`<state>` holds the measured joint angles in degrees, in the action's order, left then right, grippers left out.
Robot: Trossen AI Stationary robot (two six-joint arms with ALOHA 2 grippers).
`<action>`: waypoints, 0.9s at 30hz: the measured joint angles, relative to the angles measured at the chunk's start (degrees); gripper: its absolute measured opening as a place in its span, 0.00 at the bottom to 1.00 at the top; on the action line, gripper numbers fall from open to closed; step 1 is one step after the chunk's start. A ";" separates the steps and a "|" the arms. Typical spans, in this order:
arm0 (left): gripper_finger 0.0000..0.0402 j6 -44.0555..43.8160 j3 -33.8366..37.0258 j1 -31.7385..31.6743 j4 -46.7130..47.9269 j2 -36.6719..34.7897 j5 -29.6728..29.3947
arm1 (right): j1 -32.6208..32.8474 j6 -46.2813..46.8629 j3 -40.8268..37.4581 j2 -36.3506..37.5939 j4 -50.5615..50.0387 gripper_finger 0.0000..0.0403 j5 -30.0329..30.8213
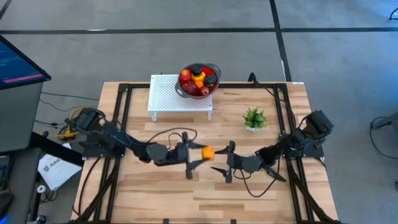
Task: Pick & Place Fruit
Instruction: Put the yellow mango into the red strainer bowl on the shelf
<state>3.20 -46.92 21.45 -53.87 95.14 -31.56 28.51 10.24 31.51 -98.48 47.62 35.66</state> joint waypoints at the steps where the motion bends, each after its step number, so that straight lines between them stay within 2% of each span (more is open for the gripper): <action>1: 0.53 1.83 -1.95 -0.39 2.89 -1.05 -1.70 | 0.05 1.39 0.02 0.03 -1.37 0.79 0.00; 3: 0.51 4.87 -5.84 -1.89 10.87 -4.03 -5.14 | 0.05 2.07 -0.04 -0.03 -2.28 0.79 -0.02; 6: 0.50 8.80 -13.60 -6.48 25.61 -7.81 -6.64 | 0.09 2.33 0.02 -0.25 -1.66 0.79 -0.04; 9: 0.54 11.75 -21.28 -13.84 36.95 -9.04 -6.37 | -0.53 2.34 0.02 -0.25 -0.58 0.79 -0.09; 12: 0.56 13.38 -27.17 -21.83 43.78 -8.79 -2.84 | -1.50 2.36 0.02 -0.25 0.61 0.79 -0.07; 14: 0.56 13.31 -29.25 -26.89 45.71 -8.13 0.88 | -1.87 2.35 0.04 -0.25 1.35 0.79 -0.07; 20: 0.56 14.84 -28.87 -36.75 46.19 -8.01 2.96 | -2.44 2.41 0.04 -0.25 1.68 0.79 -0.23; 27: 0.59 14.16 -25.42 -41.43 46.43 -8.01 6.49 | -2.40 2.46 0.04 -0.25 1.70 0.79 -0.23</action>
<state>17.36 -72.34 -19.98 -7.44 87.13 -25.06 26.11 12.70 31.55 -98.74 49.32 35.43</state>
